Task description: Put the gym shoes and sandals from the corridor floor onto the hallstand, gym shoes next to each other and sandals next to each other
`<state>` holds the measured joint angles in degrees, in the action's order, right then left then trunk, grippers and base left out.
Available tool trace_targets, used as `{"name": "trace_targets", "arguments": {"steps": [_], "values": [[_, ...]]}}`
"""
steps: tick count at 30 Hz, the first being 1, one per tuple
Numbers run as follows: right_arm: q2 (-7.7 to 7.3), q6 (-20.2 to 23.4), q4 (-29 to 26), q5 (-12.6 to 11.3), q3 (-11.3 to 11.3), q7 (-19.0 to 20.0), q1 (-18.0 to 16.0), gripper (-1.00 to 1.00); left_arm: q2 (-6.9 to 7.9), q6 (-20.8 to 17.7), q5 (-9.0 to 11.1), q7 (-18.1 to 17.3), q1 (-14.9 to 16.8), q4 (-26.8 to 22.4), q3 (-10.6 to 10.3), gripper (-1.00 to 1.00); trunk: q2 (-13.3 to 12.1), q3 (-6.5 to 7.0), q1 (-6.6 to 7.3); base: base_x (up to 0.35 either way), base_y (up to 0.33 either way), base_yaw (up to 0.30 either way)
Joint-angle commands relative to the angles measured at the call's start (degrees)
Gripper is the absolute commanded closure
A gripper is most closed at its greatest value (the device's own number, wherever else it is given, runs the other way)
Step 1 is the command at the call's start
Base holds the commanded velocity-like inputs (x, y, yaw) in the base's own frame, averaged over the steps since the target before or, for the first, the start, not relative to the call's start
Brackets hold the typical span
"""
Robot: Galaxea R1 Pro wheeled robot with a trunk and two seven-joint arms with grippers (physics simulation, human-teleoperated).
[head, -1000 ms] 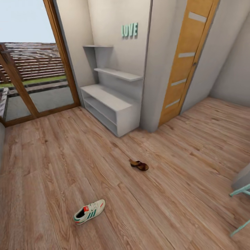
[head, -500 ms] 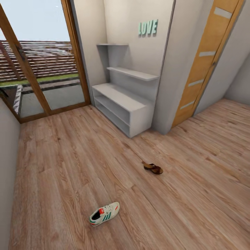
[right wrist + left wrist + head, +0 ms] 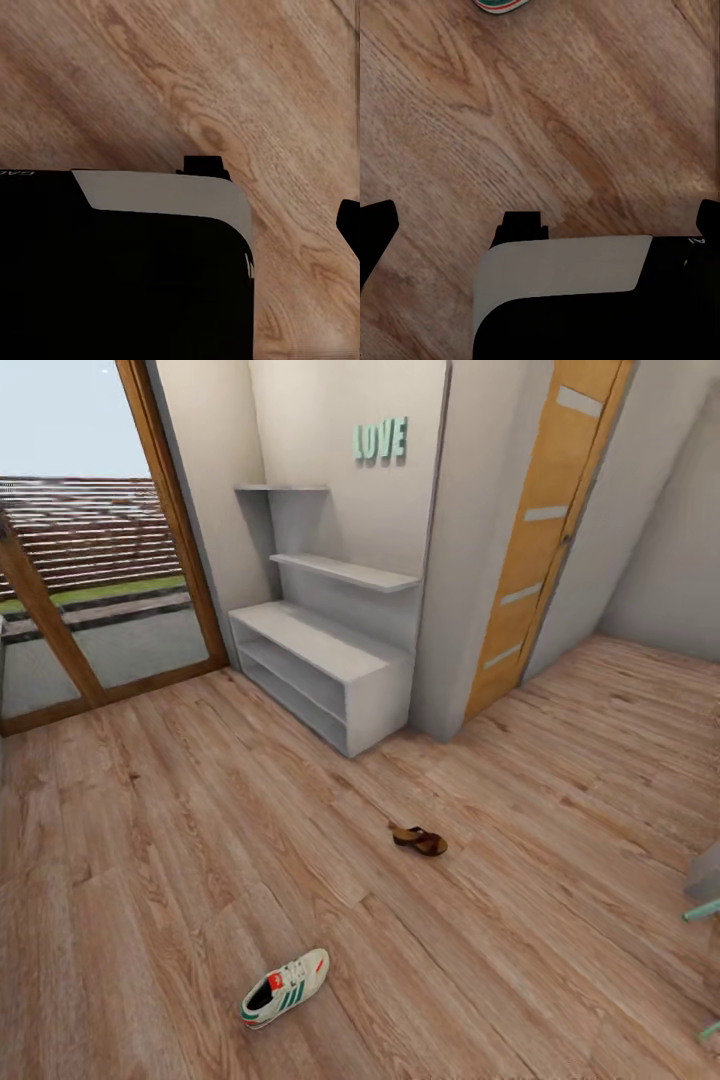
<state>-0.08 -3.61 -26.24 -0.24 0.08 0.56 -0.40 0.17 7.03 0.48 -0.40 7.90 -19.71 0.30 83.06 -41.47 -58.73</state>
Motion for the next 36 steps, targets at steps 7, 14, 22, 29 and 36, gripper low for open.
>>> {"name": "trace_targets", "arguments": {"steps": [7,14,22,29,36], "values": [[-0.01,-0.19,0.05,-0.03,0.01,0.06,-0.04,-1.00,0.01,0.18,0.05,-0.04,0.01,0.02,0.05,-1.00,0.02,-0.04,0.00,0.009,0.127,-0.190],[-0.01,-0.19,0.05,-0.03,0.01,0.06,-0.04,-1.00,0.01,0.18,0.05,-0.04,0.03,0.02,0.05,-1.00,0.02,-0.04,0.00,0.056,0.145,-0.008],[-0.01,-0.18,0.05,-0.03,0.01,0.06,-0.04,-1.00,0.01,0.18,0.05,-0.04,0.09,0.02,0.03,-1.00,0.02,-0.04,0.00,0.068,0.187,0.000],[-0.01,-0.17,0.05,-0.03,0.01,0.06,-0.04,-1.00,0.01,0.18,0.05,0.03,0.10,0.02,0.05,-1.00,0.02,-0.04,0.00,0.052,0.064,0.000],[-0.01,-0.18,0.05,-0.03,0.01,0.06,-0.04,-1.00,0.01,0.18,0.05,0.05,0.10,0.02,0.04,-1.00,0.02,-0.04,0.00,0.164,0.200,0.000]]}}
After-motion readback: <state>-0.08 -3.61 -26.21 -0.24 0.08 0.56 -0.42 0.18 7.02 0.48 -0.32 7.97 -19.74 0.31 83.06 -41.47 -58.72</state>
